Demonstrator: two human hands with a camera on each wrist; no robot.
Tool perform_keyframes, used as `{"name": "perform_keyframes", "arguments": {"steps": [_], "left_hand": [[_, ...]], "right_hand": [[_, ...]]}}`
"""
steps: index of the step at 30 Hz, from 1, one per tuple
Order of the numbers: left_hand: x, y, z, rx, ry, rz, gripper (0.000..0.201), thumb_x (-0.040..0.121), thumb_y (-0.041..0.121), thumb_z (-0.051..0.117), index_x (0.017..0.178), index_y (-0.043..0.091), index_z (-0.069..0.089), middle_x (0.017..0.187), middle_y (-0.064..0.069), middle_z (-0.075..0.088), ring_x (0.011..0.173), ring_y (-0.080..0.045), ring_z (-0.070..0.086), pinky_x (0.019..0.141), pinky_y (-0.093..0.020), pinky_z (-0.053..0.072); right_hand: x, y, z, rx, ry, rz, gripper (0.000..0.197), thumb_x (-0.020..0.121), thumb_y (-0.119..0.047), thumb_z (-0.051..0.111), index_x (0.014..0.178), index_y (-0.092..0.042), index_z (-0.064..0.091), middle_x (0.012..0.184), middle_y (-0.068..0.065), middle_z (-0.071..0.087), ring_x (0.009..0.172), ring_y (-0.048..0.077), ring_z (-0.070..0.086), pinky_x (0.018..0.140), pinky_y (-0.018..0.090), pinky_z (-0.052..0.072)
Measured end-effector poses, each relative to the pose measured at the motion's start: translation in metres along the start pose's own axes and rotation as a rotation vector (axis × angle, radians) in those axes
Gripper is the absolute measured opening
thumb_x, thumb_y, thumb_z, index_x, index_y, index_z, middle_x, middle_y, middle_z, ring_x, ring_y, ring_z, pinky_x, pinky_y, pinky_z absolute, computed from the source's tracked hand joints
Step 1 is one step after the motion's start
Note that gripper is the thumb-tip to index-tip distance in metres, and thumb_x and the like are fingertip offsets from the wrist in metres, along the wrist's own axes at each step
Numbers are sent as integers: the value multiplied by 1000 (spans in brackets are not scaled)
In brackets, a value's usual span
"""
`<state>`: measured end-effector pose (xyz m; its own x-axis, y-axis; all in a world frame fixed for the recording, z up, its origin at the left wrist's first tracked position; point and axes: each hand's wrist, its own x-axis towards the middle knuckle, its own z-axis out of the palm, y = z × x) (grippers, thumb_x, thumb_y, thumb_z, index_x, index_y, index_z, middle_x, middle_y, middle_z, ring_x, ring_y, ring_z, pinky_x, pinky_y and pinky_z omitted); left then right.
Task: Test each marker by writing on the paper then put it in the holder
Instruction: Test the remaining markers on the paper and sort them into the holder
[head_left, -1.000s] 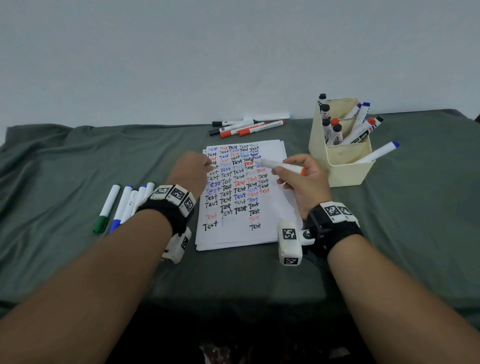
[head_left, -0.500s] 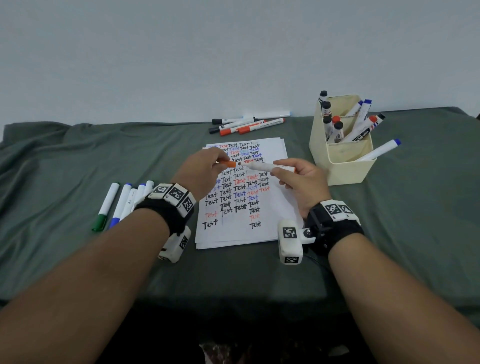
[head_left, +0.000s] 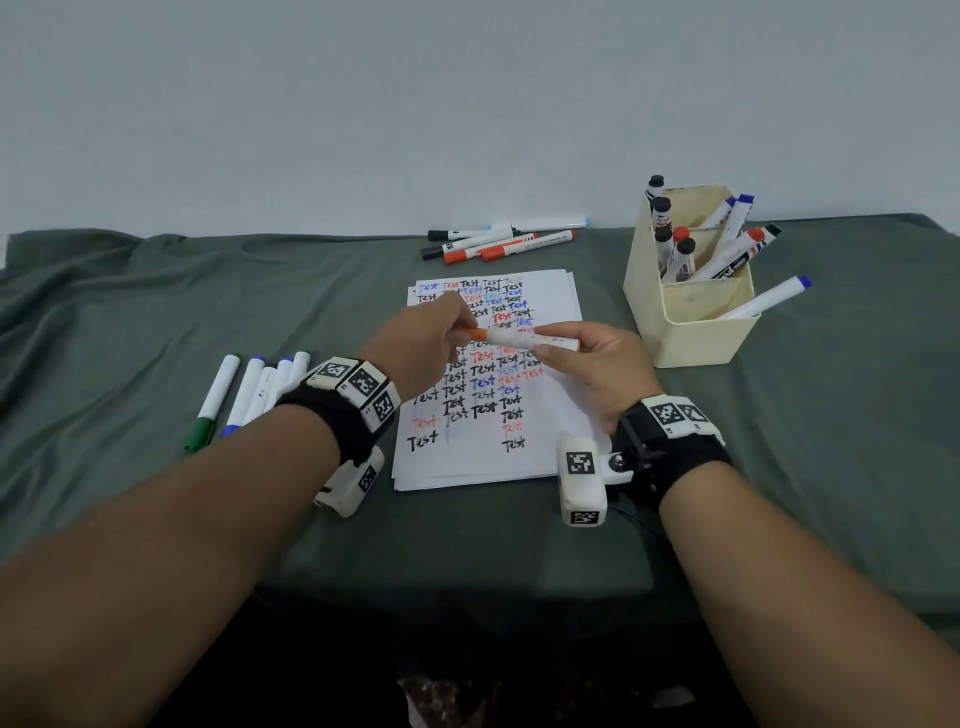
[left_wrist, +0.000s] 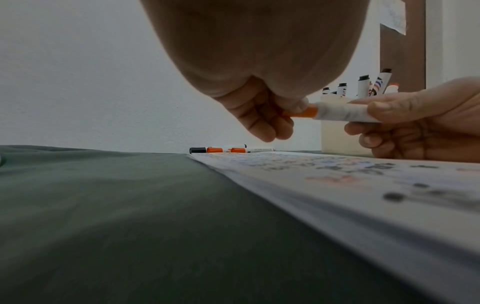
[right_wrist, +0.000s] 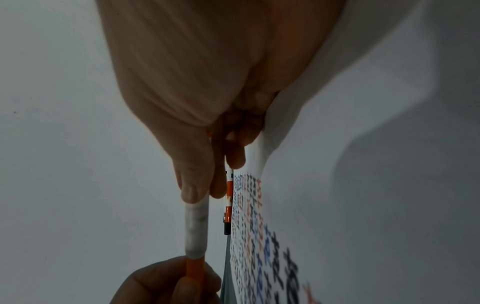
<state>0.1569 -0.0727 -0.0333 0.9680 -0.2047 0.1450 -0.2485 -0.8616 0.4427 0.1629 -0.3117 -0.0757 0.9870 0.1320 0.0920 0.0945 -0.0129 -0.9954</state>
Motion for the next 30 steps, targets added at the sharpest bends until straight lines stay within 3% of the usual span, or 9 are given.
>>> {"name": "perform_keyframes", "arguments": {"steps": [7,12,14,17,19,21,25,27,30], "left_hand": [[-3,-1,-1,57,-23,32,12,101,16,55,101,27,53,80,11,60,66,-4,51,56,-21,36],[-16,5,-7,202,-82,167,29,101,32,55,129,32,62,92,14,65,77,-8,56,62,-15,34],[-25,5,-10,246,-71,176,28,101,32,55,126,29,66,87,8,71,74,-12,60,61,-23,42],[-37,-3,-18,341,-73,-20,22,99,28,51,107,18,70,82,1,68,71,-17,62,65,-33,51],[-48,-14,-24,383,-34,-171,19,96,22,50,94,13,67,81,-1,65,78,-24,63,65,-33,46],[-63,-24,-28,352,23,-283,20,92,16,51,107,12,63,91,-6,65,91,-31,64,71,-32,42],[-87,-36,-33,523,-84,-442,60,87,20,49,146,23,38,118,-14,59,109,-34,56,97,-43,42],[-94,-43,-33,670,-131,-436,57,86,24,51,142,19,39,122,-10,53,114,-30,53,105,-43,34],[-102,-50,-37,780,-124,-394,34,85,26,49,118,19,49,109,1,50,103,-24,51,100,-39,24]], "right_hand": [[-2,-2,3,-73,-17,12,20,79,-25,88,87,-43,82,70,-12,65,64,8,52,64,20,45],[-4,-7,5,-145,-52,22,26,80,-22,87,101,-35,80,92,6,77,76,12,58,74,24,51],[-3,-8,5,-173,-47,2,38,82,-22,85,117,-36,74,97,-7,75,81,11,57,80,23,52],[0,-10,4,-269,-29,16,48,86,-32,82,131,-34,66,115,-14,69,92,8,58,84,18,50],[0,-11,8,-303,-21,40,45,87,-34,81,130,-29,68,116,-15,68,95,7,59,81,16,46],[-3,-13,12,-264,25,33,36,87,-30,81,122,-27,73,111,-12,70,94,5,60,81,17,47],[-8,-22,15,-264,136,-58,16,89,-23,77,104,-28,76,94,-20,69,84,-14,60,70,1,41],[-12,-27,19,-330,98,-59,14,90,-22,75,103,-28,76,99,-16,71,89,-11,60,71,0,39],[-18,-37,23,-522,3,-72,19,94,-26,71,112,-25,76,113,-11,71,100,1,58,75,4,36]]}}
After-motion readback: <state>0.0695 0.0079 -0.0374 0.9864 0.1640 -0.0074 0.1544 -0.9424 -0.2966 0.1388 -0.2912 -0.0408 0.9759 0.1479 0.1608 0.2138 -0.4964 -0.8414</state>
